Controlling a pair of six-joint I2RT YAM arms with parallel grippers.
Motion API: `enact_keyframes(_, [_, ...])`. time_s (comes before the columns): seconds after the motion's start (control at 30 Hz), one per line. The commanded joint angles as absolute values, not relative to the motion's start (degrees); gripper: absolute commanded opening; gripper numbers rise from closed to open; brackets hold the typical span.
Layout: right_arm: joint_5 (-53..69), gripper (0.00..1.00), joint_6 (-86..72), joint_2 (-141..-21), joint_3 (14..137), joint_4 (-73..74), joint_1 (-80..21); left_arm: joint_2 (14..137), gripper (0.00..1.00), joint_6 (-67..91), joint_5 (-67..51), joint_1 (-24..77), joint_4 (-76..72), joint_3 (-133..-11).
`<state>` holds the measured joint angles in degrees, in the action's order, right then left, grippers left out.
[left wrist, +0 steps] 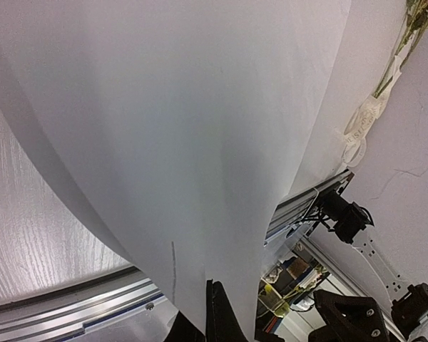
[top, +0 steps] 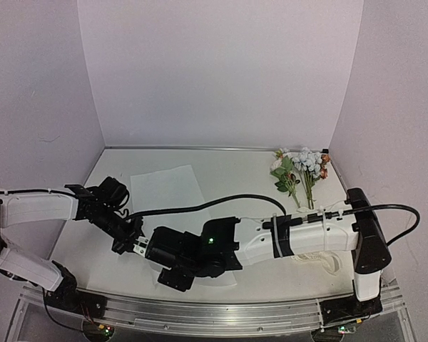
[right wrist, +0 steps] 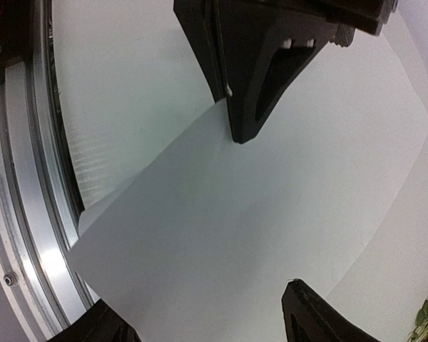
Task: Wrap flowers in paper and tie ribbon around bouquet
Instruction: Unfold the folded wrapping paper at the center of the board.
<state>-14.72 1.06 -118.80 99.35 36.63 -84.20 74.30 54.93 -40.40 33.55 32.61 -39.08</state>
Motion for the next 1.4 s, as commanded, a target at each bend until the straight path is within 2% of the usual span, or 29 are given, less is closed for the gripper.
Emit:
enact_keyframes(0.0, [-15.59, 0.72, 0.96, -117.95, 98.58, 31.49, -84.64, 75.04, 0.0, 56.93, -40.64, 34.51, 31.07, -41.4])
enact_keyframes(0.17, [-14.98, 0.7, -0.76, -118.48, 99.1, 30.72, -84.73, 75.64, 0.0, 57.04, -40.6, 34.87, 30.94, -41.48])
enact_keyframes(0.37, [-17.18, 0.59, -2.47, -120.64, 101.27, 30.23, -84.65, 75.53, 0.0, 56.69, -40.04, 34.98, 31.69, -41.46])
enact_keyframes(0.47, [-17.11, 0.41, -2.99, -121.58, 102.05, 30.32, -84.65, 75.04, 0.0, 56.69, -40.39, 35.02, 31.27, -40.94])
enact_keyframes(0.63, [-16.22, 0.02, -4.23, -122.59, 102.75, 30.59, -84.64, 74.33, 0.0, 56.81, -41.03, 34.98, 30.38, -40.15])
enact_keyframes(0.7, [-17.4, 0.0, -5.04, -122.46, 102.7, 30.66, -84.64, 73.38, 0.12, 56.86, -39.9, 34.96, 30.83, -39.91])
enact_keyframes(0.73, [-18.15, 0.0, -5.45, -122.18, 102.58, 30.64, -84.66, 72.69, 0.24, 57.16, -39.11, 34.95, 30.93, -39.7])
enact_keyframes(0.83, [-21.47, 0.0, -7.73, -120.19, 101.36, 30.59, -84.32, 69.03, 0.68, 59.1, -36.13, 34.31, 30.75, -38.75])
enact_keyframes(0.87, [-22.06, 0.0, -9.79, -119.13, 100.83, 30.56, -83.99, 67.94, 0.77, 59.45, -35.17, 33.72, 30.98, -38.73])
enact_keyframes(0.93, [-22.68, 0.0, -13.38, -117.18, 99.29, 30.0, -83.19, 65.66, 0.88, 59.65, -33.37, 31.69, 32.02, -38.68])
enact_keyframes(1.07, [-26.18, 0.0, -19.68, -114.48, 98.16, 29.71, -82.07, 61.28, 0.99, 58.07, -32.4, 24.03, 34.07, -37.29])
enact_keyframes(1.23, [-30.08, 0.0, -24.34, -111.86, 97.32, 29.71, -80.7, 60.85, 1.0, 54.52, -32.77, 17.95, 34.59, -35.14])
enact_keyframes(1.37, [-37.82, 0.0, -26.41, -109.04, 97.4, 31.75, -79.78, 64.09, 1.0, 52.78, -35.24, 15.85, 31.04, -34.0])
